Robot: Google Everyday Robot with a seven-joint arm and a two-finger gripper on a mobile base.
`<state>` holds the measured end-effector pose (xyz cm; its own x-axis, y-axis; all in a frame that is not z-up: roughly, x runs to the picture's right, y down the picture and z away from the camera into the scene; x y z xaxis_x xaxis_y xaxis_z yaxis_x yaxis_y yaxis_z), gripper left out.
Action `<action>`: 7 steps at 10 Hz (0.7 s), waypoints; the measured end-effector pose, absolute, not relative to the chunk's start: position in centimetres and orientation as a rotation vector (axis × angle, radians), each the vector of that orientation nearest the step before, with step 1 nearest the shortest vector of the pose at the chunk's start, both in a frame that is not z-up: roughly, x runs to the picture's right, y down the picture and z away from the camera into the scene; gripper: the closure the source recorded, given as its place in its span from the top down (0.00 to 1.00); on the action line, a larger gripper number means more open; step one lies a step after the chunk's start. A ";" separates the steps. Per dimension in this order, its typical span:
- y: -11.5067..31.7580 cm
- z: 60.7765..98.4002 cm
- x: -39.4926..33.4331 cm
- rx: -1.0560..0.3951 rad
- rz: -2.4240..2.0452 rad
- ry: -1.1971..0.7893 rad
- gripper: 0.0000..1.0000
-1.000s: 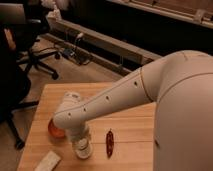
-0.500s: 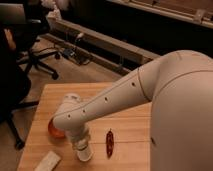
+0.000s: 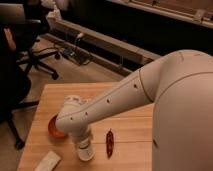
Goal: Place the ceramic cup over the eraser
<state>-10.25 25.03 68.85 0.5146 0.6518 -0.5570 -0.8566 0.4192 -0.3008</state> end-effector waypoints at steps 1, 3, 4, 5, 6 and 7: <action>25.0 68.9 -10.0 -0.599 0.980 0.388 0.80; 25.0 68.7 -10.0 -0.601 0.991 0.391 0.80; 24.9 68.6 -10.1 -0.602 0.995 0.391 0.80; 24.8 68.5 -10.2 -0.604 0.997 0.390 0.80; 24.9 68.5 -10.2 -0.605 0.998 0.390 0.80; 24.9 68.4 -10.2 -0.605 0.998 0.390 0.80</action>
